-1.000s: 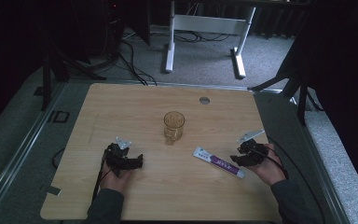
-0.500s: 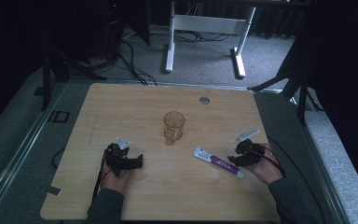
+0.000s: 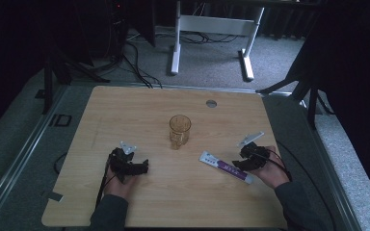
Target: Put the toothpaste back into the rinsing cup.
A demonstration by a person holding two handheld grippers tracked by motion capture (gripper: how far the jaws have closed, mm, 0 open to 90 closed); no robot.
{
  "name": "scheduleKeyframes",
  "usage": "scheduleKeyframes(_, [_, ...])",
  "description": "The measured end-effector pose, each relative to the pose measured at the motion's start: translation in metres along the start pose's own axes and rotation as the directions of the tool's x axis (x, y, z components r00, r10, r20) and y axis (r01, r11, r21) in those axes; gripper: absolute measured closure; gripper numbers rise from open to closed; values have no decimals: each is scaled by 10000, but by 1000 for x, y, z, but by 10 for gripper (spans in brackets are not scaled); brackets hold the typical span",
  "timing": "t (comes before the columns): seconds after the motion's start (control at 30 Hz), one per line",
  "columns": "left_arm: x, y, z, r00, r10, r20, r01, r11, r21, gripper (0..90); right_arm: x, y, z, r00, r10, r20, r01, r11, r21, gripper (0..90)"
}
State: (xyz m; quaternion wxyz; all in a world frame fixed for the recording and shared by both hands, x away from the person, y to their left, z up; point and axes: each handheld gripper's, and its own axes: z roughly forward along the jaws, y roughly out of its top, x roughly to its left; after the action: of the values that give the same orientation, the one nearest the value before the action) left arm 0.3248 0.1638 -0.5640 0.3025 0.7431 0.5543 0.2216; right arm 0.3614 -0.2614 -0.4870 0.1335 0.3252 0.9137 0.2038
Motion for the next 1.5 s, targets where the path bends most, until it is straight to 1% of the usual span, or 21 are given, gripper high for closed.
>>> scheduleKeyframes(0.27, [0, 0, 0, 10000, -13, 4, 13, 10000, -6, 57, 2, 6, 0, 9997, -241, -56, 241, 9997, 92, 506])
scheduleKeyframes(0.9, [0, 0, 0, 10000, -12, 5, 12, 10000, -6, 58, 7, 17, 5, 9982, -540, -244, 550, 9976, 422, 503])
scheduleKeyframes(1.0, [0, 0, 0, 10000, -12, 3, 12, 10000, -2, 58, 8, 19, 5, 9980, -565, -271, 578, 9971, 499, 503])
scheduleKeyframes(1.17, [0, 0, 0, 10000, -6, 3, 6, 10000, -1, 57, 10, 23, 6, 9964, -782, -315, 798, 9954, 531, 503])
scheduleKeyframes(1.4, [0, 0, 0, 10000, -7, 3, 7, 10000, 0, 57, 12, 26, 8, 9960, -821, -348, 843, 9941, 679, 500])
scheduleKeyframes(1.5, [0, 0, 0, 10000, -6, 2, 6, 10000, 0, 57, 12, 28, 9, 9950, -911, -419, 941, 9926, 769, 497])
